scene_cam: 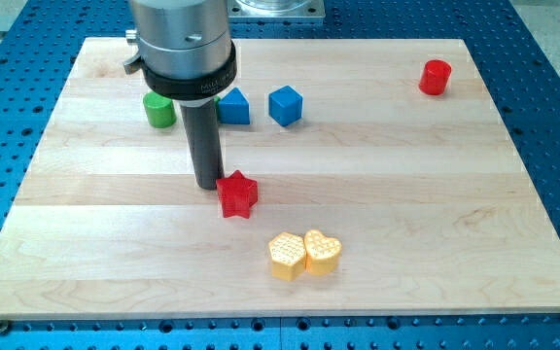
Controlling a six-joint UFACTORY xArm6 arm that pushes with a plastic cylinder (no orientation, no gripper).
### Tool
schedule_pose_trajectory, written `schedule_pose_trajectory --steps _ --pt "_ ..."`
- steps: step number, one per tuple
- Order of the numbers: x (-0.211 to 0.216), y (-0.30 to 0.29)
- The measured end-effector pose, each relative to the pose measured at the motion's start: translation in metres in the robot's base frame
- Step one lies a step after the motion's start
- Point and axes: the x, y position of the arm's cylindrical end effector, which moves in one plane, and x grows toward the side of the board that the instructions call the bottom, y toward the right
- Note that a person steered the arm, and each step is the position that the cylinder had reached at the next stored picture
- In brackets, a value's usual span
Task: Place the red star towards the bottom center of the board
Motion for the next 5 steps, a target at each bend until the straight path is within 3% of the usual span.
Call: schedule_pose_trajectory --steps 1,2,3,4,5 --pt "0.047 0.001" --pt "-0.006 0.008" --pt "0.009 0.051" --pt "0.02 0.043" --pt "0.069 0.008"
